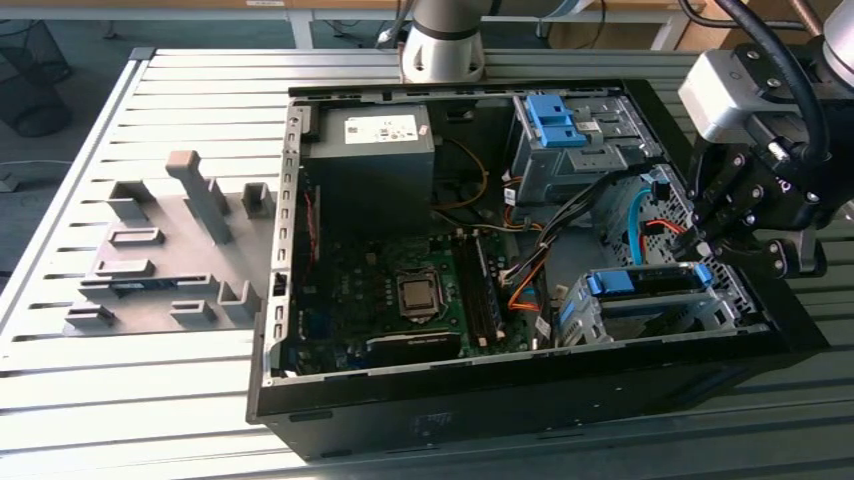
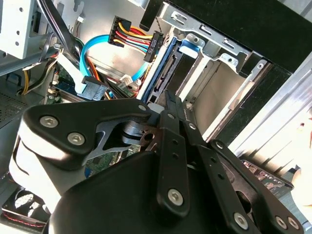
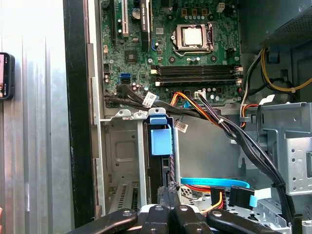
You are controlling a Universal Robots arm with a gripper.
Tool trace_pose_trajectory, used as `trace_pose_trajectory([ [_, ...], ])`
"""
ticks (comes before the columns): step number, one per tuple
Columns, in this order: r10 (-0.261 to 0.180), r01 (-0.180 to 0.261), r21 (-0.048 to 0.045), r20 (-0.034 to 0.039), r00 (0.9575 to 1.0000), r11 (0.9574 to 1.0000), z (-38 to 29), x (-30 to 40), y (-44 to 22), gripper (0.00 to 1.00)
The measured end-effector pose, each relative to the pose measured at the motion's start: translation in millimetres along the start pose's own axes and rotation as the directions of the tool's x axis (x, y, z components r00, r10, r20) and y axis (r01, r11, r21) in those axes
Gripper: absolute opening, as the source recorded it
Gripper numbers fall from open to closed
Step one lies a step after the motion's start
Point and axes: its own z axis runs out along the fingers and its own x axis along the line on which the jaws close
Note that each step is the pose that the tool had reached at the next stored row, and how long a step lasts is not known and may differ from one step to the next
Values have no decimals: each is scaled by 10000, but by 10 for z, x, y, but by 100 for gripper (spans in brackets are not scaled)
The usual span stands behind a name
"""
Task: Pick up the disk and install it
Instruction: 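Insert the first disk wire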
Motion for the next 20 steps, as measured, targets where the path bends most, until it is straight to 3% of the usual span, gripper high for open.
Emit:
trace_pose_trajectory([
  [16,0,0,0,0,10000,10000,0,1,17,11],
  [20,1,-1,0,0,10000,10000,0,1,18,17],
])
